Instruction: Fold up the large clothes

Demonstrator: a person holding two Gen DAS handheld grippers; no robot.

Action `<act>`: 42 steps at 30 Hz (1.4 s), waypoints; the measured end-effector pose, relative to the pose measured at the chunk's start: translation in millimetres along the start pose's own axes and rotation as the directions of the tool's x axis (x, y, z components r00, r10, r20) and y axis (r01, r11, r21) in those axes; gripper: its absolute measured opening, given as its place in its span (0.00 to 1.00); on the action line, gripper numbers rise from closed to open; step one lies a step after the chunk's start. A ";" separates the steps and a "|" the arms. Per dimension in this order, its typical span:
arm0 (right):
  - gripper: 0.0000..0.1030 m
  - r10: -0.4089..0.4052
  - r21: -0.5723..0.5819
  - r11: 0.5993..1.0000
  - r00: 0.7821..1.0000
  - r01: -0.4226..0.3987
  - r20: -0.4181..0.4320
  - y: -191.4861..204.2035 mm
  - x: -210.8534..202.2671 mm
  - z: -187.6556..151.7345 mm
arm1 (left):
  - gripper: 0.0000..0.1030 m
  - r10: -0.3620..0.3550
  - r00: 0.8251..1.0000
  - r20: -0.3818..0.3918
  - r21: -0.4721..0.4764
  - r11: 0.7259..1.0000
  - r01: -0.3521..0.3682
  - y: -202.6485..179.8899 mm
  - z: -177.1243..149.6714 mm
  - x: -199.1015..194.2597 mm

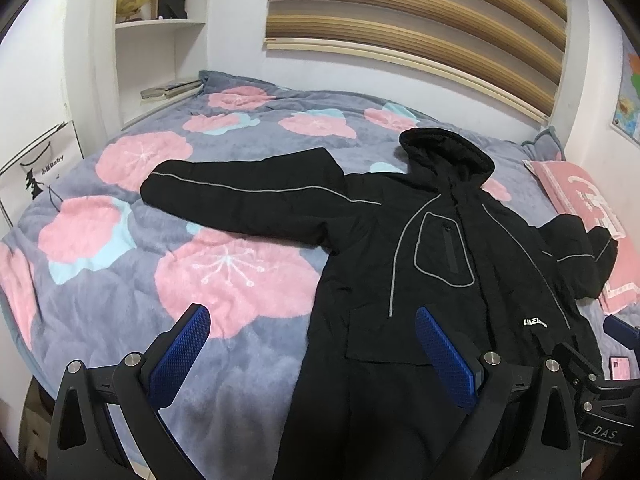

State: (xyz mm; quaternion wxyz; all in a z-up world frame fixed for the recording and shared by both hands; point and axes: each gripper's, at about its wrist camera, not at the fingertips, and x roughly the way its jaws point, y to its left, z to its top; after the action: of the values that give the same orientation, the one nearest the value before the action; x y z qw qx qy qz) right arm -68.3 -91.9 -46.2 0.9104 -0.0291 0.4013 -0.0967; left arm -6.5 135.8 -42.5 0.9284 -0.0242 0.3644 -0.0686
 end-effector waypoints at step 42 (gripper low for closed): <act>1.00 0.058 0.116 0.992 0.998 -0.057 -0.007 -8.8 199.4 0.1 | 0.99 0.110 0.991 -0.073 -0.476 0.869 -0.131 261.9 100.2 160.5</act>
State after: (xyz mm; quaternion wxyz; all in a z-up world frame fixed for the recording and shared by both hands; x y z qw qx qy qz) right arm 61.8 -140.3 -189.5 0.9108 0.0356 0.4005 -0.0935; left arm 206.7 371.2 -101.9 0.8877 -0.2293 0.3908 0.0814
